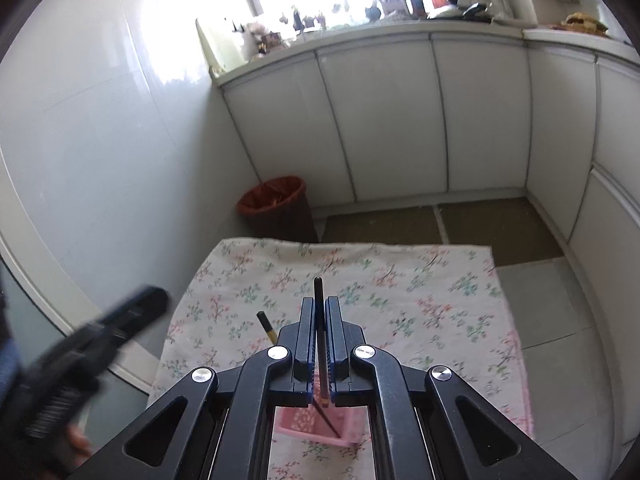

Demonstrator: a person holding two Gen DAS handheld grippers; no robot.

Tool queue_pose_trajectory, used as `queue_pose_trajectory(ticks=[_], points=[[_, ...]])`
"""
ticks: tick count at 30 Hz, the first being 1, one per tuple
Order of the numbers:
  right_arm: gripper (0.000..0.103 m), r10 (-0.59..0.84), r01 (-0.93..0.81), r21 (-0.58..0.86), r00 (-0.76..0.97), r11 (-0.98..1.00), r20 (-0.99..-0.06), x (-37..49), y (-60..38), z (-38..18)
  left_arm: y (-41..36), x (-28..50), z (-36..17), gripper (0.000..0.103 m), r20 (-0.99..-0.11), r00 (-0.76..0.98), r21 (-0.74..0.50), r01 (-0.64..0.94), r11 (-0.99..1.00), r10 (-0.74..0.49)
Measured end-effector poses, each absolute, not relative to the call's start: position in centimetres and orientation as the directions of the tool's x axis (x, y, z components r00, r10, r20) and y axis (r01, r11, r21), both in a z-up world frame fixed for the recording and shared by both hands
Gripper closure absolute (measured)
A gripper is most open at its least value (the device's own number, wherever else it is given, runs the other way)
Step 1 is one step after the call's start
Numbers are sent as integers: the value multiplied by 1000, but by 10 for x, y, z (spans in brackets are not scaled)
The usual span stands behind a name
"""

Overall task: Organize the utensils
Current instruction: 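Carry both black chopsticks over the pink holder and open both tools to drop them in, then lower the left tool onto the wooden chopsticks and grasp one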

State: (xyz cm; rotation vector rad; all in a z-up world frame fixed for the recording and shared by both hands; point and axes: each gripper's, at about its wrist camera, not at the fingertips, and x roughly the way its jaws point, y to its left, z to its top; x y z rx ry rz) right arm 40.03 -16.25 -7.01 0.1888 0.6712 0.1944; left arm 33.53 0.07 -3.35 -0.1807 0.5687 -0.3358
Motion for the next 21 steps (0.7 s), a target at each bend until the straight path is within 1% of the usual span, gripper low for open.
queue_pose_trajectory(ticks=[2,8,9,10,11,12,14,16,17,18,19,21], points=[[97,228,-114,218,742,969,-630,403,-157,-82,5,331,-31,94,-493,797,-252,255,934,-350],[82,150,-60,160,750,985,-644,389,-157,-82,10,326,-39,93,-531,782,-241,228,943,-325],[74,128,-45,143,756,989,-642,383,-159,-80,9,324,-40,90,-537,780,-239,223,945,-320],[69,111,-30,135,761,990,-639,378,-160,-78,9,321,-41,88,-541,779,-238,218,947,-315],[56,90,-7,133,770,991,-632,370,-164,-76,10,318,-42,81,-547,777,-237,213,948,-312],[49,73,14,134,778,991,-624,362,-169,-75,9,315,-43,76,-552,775,-237,208,949,-308],[46,52,37,130,783,991,-620,350,-174,-71,8,307,-46,72,-566,769,-233,198,952,-298],[40,43,52,132,779,990,-625,339,-179,-69,5,298,-49,71,-577,762,-225,196,954,-293],[37,40,58,135,778,989,-627,335,-181,-68,3,292,-50,68,-581,759,-223,198,955,-293],[35,34,66,136,778,988,-627,327,-184,-67,2,287,-51,63,-584,756,-221,200,954,-294],[34,30,72,137,779,988,-626,322,-186,-65,2,282,-51,61,-583,756,-222,201,954,-296],[26,10,93,133,785,987,-620,307,-189,-63,1,269,-49,52,-576,763,-221,201,954,-294]])
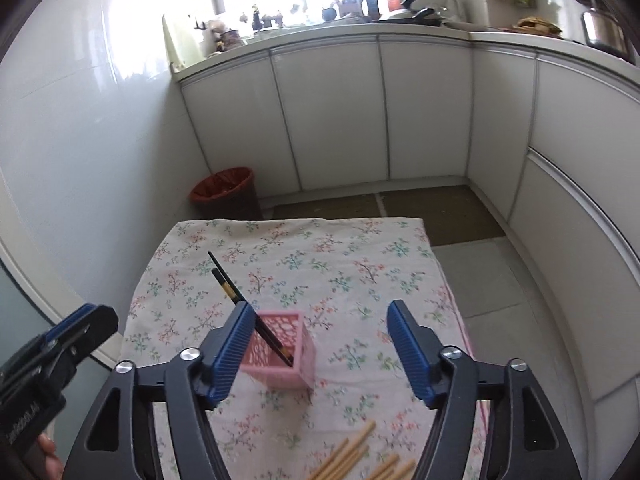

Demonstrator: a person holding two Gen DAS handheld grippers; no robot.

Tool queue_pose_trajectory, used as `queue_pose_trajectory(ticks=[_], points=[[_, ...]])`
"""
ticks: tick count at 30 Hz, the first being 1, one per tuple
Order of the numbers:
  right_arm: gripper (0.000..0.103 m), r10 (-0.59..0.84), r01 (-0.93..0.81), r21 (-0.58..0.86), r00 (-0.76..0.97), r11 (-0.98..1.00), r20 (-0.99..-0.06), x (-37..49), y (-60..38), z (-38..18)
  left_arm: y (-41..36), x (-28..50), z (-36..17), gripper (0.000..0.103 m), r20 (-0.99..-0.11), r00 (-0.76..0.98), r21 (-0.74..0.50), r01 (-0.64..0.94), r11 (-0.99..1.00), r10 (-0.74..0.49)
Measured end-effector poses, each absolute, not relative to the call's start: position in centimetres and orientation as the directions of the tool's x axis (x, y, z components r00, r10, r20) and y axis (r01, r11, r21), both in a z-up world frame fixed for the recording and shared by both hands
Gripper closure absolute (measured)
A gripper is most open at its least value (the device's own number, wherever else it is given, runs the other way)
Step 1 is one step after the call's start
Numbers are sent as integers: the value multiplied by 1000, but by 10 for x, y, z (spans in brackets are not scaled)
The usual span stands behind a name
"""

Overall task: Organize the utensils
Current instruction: 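Lower the left tool onto the wooden chopsticks and grasp one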

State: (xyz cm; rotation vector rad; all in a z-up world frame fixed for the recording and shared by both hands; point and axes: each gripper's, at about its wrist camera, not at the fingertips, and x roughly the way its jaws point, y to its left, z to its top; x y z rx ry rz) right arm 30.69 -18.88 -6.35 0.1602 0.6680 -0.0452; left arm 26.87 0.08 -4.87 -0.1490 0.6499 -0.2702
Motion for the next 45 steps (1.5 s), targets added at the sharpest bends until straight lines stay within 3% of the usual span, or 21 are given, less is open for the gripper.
queue_pose_trajectory(ticks=[6,10,19,26,34,37,39,41,45], points=[[10,-61,170,118,782,978,-620,261,-200,-69,-3,233,-50,20,-566,773,-217,195,956,-286],[10,-115,245,108,744,964,-658,222,-219,-93,-12,219,-69,7,-634,721,-172,221,960,-280],[10,-3,398,267,562,878,-827,116,-281,-207,-60,226,-150,7,-864,454,-56,339,939,-216],[10,28,409,282,527,868,-849,101,-294,-233,-96,242,-192,7,-921,370,15,356,934,-125],[10,114,397,355,516,846,-849,108,-300,-239,-124,285,-217,7,-952,292,-3,293,956,-92],[10,140,402,381,513,833,-847,108,-304,-241,-131,299,-226,18,-962,262,-3,269,963,-76],[10,154,403,394,511,826,-846,109,-305,-242,-135,306,-233,43,-968,241,2,259,966,-63],[10,165,398,403,512,824,-843,109,-306,-242,-141,310,-241,57,-974,226,30,270,962,-34],[10,179,389,413,512,824,-840,110,-307,-242,-147,313,-250,64,-972,233,70,288,955,0]])
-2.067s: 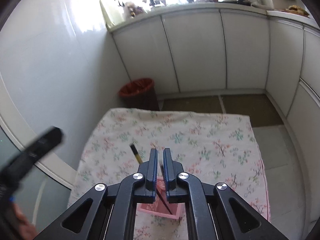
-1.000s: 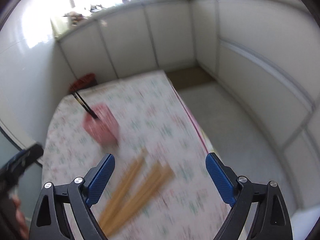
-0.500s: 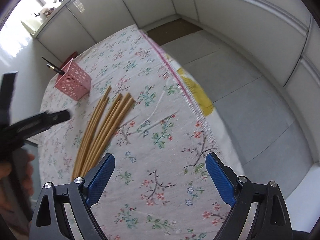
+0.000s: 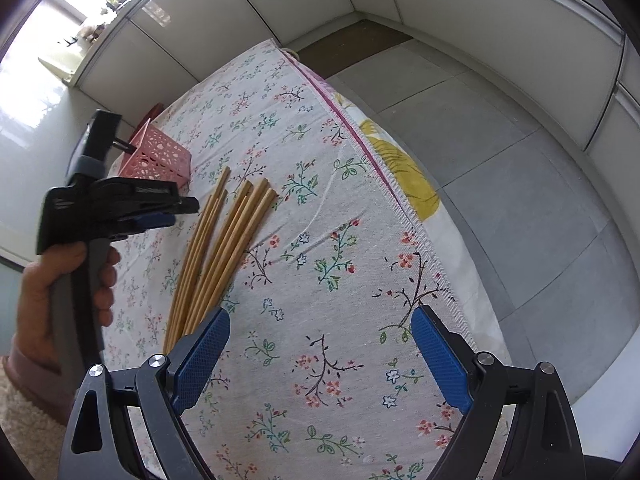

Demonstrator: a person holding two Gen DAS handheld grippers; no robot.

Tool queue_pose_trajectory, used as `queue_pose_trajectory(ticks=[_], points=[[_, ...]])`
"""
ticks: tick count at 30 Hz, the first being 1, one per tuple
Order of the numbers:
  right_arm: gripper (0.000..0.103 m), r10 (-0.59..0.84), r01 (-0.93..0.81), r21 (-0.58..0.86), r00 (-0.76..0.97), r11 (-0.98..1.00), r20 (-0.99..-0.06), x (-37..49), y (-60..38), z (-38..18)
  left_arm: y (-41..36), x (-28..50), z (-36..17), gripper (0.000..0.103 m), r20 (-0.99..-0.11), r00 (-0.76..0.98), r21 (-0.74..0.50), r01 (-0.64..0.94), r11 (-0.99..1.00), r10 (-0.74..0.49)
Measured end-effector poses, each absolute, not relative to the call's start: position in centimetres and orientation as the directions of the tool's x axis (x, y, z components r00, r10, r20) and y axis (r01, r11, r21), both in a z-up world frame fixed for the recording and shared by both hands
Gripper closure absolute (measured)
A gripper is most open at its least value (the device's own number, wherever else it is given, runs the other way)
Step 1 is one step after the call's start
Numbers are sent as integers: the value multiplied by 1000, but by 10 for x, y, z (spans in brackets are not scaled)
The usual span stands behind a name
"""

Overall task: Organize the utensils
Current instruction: 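Lower the left tool onto the wooden chopsticks and grasp one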

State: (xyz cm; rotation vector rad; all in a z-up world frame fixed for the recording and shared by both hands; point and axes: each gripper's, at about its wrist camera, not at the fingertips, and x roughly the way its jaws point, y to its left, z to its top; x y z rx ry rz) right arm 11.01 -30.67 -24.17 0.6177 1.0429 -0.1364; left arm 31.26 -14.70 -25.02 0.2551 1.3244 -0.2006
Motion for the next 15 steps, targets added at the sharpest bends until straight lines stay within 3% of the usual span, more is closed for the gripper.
queue_pose_trajectory(ticks=[10,14,15], points=[[10,193,406,427,502,808,-843,112,-310,-245,-155,326,-269,66,-980,201,81,330,940,14],[10,191,423,421,486,802,-853,114,-311,-249,-166,326,-269,92,-984,176,37,380,924,-33],[10,185,427,416,485,803,-854,115,-311,-249,-170,328,-268,93,-983,180,33,384,923,-39]])
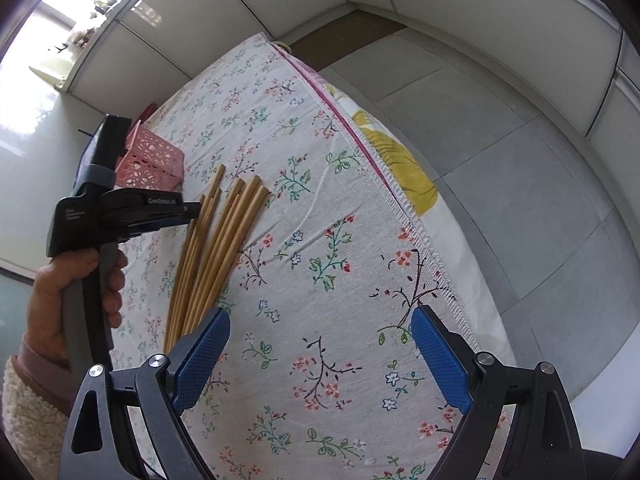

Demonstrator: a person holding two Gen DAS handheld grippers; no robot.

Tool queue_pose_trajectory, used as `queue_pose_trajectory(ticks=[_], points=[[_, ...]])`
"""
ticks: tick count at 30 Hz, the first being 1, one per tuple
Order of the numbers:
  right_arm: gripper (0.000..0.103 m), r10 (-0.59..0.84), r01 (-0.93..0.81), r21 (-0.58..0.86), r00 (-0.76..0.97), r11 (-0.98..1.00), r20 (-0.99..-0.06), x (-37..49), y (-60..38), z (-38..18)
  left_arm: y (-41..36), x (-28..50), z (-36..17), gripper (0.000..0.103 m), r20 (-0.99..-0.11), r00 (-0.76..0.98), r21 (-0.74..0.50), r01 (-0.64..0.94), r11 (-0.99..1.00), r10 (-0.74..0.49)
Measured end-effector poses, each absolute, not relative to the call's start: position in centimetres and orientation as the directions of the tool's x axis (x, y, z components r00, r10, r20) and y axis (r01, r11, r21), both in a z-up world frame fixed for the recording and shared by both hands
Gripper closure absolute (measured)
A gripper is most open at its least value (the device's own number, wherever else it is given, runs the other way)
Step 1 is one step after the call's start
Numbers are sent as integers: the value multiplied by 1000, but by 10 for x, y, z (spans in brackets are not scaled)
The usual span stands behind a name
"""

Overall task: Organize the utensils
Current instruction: 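Lower the left tool onto the wooden chopsticks and grasp one, then lift the wooden chopstick with the left tool while the right tool grasps another wooden chopstick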

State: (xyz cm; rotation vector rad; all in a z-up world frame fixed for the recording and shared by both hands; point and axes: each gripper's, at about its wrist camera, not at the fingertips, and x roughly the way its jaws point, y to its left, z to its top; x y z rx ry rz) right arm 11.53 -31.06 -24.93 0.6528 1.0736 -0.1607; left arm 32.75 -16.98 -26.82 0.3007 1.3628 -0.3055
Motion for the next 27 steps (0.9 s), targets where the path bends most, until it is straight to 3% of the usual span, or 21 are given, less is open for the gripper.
queue_pose_trajectory(ticks=[10,13,15,18,23,27], points=[[11,68,469,312,468,826,-881,169,-303,-240,-94,293,-243,95,-940,286,-103,284,953,-187],[23,87,497,306,415,812,-906,199,-299,-247,-60,277,-218,96,-908,359,-124,260,958,-215],[45,123,532,312,359,787,-925,220,-297,-258,-35,265,-204,97,-881,397,-168,243,955,-256],[61,173,576,331,312,747,-934,236,-292,-269,-16,249,-189,97,-843,442,-224,227,948,-305],[74,122,626,264,262,734,-958,254,-279,-274,7,241,-174,97,-787,493,-289,236,928,-370],[75,66,643,204,233,738,-970,266,-269,-276,20,242,-165,97,-762,501,-318,263,911,-410]])
